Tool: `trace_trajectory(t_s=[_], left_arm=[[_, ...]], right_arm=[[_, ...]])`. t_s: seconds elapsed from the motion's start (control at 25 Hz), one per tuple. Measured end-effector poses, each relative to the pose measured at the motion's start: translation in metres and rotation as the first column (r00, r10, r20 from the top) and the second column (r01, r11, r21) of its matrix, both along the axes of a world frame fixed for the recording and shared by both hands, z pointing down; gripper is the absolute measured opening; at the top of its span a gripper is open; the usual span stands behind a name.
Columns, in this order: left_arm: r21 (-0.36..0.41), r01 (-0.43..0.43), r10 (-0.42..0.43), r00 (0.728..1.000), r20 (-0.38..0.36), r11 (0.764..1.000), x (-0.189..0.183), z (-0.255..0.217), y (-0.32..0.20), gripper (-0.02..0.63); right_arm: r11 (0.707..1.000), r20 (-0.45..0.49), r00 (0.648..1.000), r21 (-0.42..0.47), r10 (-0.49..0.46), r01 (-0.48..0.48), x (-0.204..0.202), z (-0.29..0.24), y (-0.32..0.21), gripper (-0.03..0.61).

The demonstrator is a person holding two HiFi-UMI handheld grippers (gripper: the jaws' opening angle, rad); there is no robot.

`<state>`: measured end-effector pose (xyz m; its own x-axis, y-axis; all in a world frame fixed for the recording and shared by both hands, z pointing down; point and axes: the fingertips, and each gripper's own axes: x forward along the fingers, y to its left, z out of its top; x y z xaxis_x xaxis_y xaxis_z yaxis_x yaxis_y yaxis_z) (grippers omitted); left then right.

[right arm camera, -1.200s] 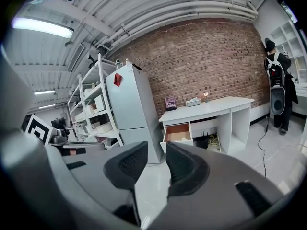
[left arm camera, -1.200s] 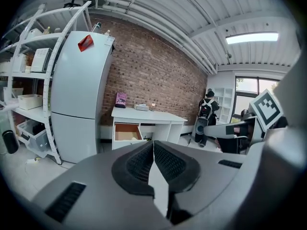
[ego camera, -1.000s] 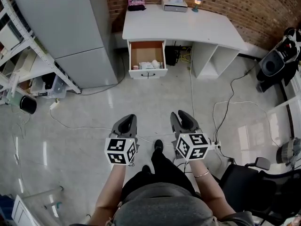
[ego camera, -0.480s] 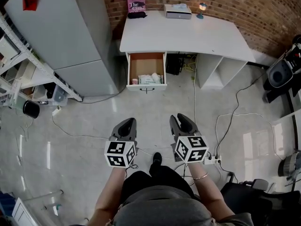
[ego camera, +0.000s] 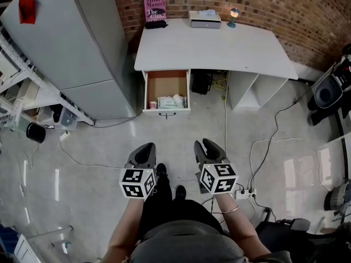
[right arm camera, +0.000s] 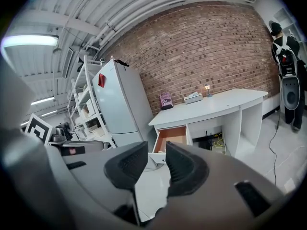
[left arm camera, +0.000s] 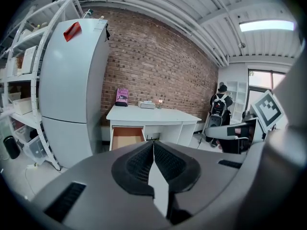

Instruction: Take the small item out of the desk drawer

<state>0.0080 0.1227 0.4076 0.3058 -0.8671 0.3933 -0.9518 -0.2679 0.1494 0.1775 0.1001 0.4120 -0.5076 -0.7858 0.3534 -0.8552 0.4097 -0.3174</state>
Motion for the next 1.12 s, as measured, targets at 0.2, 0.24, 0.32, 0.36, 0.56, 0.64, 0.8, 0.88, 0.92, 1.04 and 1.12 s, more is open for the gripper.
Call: trace_trajectory(t_s=[0.2, 0.24, 0.32, 0.36, 0.56, 0.64, 0.8, 0.88, 0.92, 1.04, 1.12], left_arm=[[0.005, -0.011, 0.011, 1.0, 0.018, 1.0, -0.002, -0.002, -0.023, 0.023], [0.006, -0.014, 0.014, 1.0, 0.018, 1.0, -0.002, -0.002, -0.028, 0.023], [0.006, -0.021, 0.021, 1.0, 0.022, 1.0, -0.001, 0.0, -0.04, 0.023], [0.005, -0.026, 0.026, 0.999, 0.023, 1.0, -0.001, 0.001, -0.046, 0.025], [-0.009, -0.047, 0.047, 0.999, 0.009, 0.999, -0.006, 0.008, -0.077, 0.023], [-0.014, -0.051, 0.051, 0.999, 0.002, 0.999, -0.012, 0.011, -0.091, 0.025], [-0.019, -0.057, 0.057, 0.998, -0.012, 0.998, -0.023, 0.016, -0.122, 0.023], [-0.026, -0.061, 0.06, 0.998, -0.018, 0.998, -0.03, 0.018, -0.139, 0.023], [-0.031, -0.062, 0.062, 0.998, -0.021, 0.998, -0.033, 0.02, -0.148, 0.024], [-0.049, -0.069, 0.068, 0.997, -0.032, 0.996, -0.044, 0.026, -0.171, 0.025], [-0.061, -0.074, 0.072, 0.997, -0.035, 0.995, -0.05, 0.029, -0.185, 0.023]], right_arm=[[1.0, 0.019, 0.999, -0.008, 0.029, -0.028, 0.003, 0.003, -0.017, 0.103], [1.0, 0.017, 0.999, -0.009, 0.03, -0.03, 0.003, 0.004, -0.021, 0.103], [0.999, 0.013, 0.999, -0.013, 0.029, -0.029, 0.003, 0.007, -0.028, 0.104], [0.999, 0.013, 0.999, -0.017, 0.031, -0.031, 0.002, 0.008, -0.033, 0.104], [0.999, -0.006, 0.999, -0.04, 0.033, -0.034, -0.008, 0.011, -0.06, 0.104], [0.999, -0.019, 0.999, -0.043, 0.028, -0.029, -0.016, 0.013, -0.073, 0.106], [0.998, -0.04, 0.999, -0.051, 0.021, -0.023, -0.028, 0.016, -0.104, 0.107], [0.998, -0.05, 0.999, -0.053, 0.021, -0.023, -0.036, 0.016, -0.122, 0.109], [0.998, -0.054, 0.998, -0.056, 0.021, -0.024, -0.04, 0.017, -0.132, 0.109], [0.997, -0.071, 0.997, -0.078, 0.018, -0.024, -0.053, 0.024, -0.154, 0.112], [0.995, -0.084, 0.996, -0.096, 0.013, -0.021, -0.06, 0.028, -0.165, 0.129]])
